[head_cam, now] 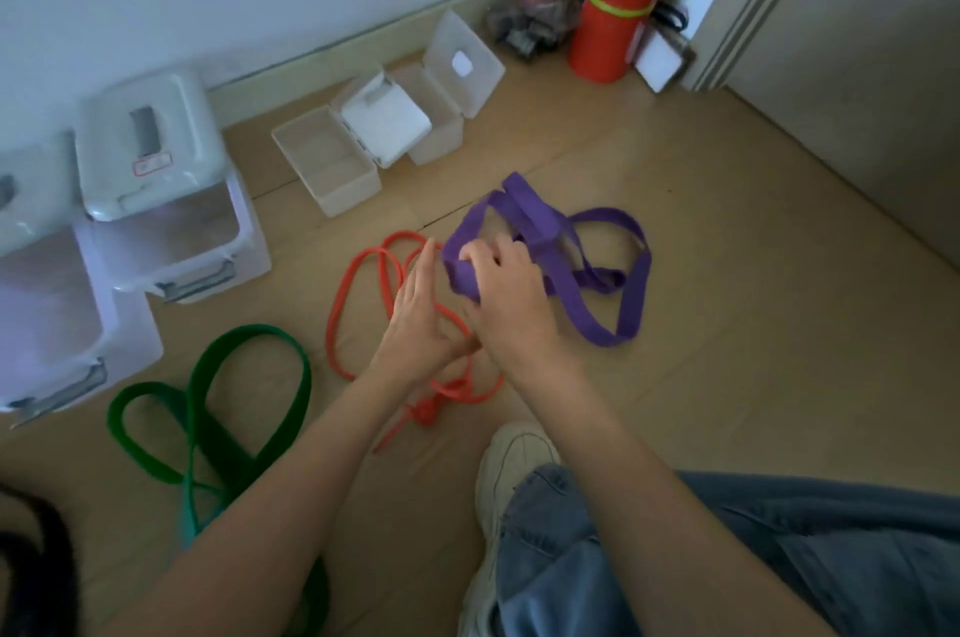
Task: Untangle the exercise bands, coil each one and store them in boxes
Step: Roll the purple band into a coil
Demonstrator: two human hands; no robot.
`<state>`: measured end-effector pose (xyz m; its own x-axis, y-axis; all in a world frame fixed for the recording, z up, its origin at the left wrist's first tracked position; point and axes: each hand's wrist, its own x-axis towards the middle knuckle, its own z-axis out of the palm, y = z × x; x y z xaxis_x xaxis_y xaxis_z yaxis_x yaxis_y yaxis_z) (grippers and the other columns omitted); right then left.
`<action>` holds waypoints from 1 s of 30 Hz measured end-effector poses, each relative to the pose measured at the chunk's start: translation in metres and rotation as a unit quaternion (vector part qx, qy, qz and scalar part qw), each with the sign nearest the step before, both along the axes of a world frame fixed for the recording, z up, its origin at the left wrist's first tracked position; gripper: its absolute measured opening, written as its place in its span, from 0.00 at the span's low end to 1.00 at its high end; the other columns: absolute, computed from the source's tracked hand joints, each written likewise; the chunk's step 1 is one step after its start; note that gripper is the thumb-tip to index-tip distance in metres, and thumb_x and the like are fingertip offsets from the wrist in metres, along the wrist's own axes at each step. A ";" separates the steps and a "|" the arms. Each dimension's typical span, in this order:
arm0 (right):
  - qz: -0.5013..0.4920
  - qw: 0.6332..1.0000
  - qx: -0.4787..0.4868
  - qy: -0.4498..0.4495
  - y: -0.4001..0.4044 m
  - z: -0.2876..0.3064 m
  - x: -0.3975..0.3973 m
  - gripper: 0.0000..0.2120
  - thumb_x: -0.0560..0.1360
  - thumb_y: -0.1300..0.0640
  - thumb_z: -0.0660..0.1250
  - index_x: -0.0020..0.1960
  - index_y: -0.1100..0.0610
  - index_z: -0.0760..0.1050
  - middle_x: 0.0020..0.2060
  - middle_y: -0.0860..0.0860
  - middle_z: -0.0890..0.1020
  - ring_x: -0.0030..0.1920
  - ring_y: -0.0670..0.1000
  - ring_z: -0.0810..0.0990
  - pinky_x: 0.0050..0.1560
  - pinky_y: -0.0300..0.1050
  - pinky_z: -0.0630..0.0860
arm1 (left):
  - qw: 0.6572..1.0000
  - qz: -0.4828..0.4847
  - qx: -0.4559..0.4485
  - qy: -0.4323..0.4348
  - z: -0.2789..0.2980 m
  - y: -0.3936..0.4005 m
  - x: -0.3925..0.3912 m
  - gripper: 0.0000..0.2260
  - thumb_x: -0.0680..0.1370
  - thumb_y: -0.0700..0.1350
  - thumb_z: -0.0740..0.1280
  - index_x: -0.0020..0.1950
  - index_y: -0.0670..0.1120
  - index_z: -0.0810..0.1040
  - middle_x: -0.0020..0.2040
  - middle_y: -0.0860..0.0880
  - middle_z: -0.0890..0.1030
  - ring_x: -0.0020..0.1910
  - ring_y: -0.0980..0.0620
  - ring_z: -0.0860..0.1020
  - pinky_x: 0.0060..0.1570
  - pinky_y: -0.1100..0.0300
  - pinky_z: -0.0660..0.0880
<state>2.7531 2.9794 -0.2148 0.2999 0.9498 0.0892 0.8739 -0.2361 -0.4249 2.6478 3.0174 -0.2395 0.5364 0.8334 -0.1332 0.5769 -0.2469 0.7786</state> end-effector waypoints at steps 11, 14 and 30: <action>0.173 0.830 0.066 0.527 -0.021 0.190 -0.078 0.12 0.68 0.71 0.70 0.45 0.56 0.77 0.37 0.48 0.80 0.40 0.46 0.79 0.48 0.41 0.76 | 0.961 0.056 -0.002 -0.271 0.137 -0.018 -0.093 0.11 0.69 0.33 0.71 0.39 0.50 0.77 0.32 0.58 0.82 0.35 0.64 0.79 0.40 0.69 0.75; 0.162 0.773 0.070 0.610 -0.029 0.210 -0.089 0.11 0.70 0.73 0.67 0.46 0.59 0.77 0.38 0.52 0.81 0.37 0.47 0.80 0.44 0.41 0.79 | 0.985 0.074 -0.028 -0.154 0.127 -0.034 -0.120 0.13 0.72 0.34 0.69 0.32 0.48 0.73 0.29 0.52 0.76 0.31 0.55 0.74 0.39 0.59 0.72; 0.200 0.972 -0.099 0.076 -0.060 0.214 -0.077 0.14 0.69 0.60 0.69 0.30 0.51 0.66 0.26 0.45 0.70 0.27 0.41 0.68 0.27 0.32 0.64 | 0.994 -0.024 0.069 -0.087 0.169 -0.046 -0.113 0.08 0.67 0.42 0.68 0.41 0.39 0.76 0.34 0.45 0.77 0.33 0.56 0.72 0.34 0.63 0.66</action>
<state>2.6763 2.9197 -0.0006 -0.1021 0.9870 -0.1242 0.8433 0.0197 -0.5371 2.5344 2.9713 -0.0708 0.5807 0.8104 0.0783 0.4218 -0.3817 0.8224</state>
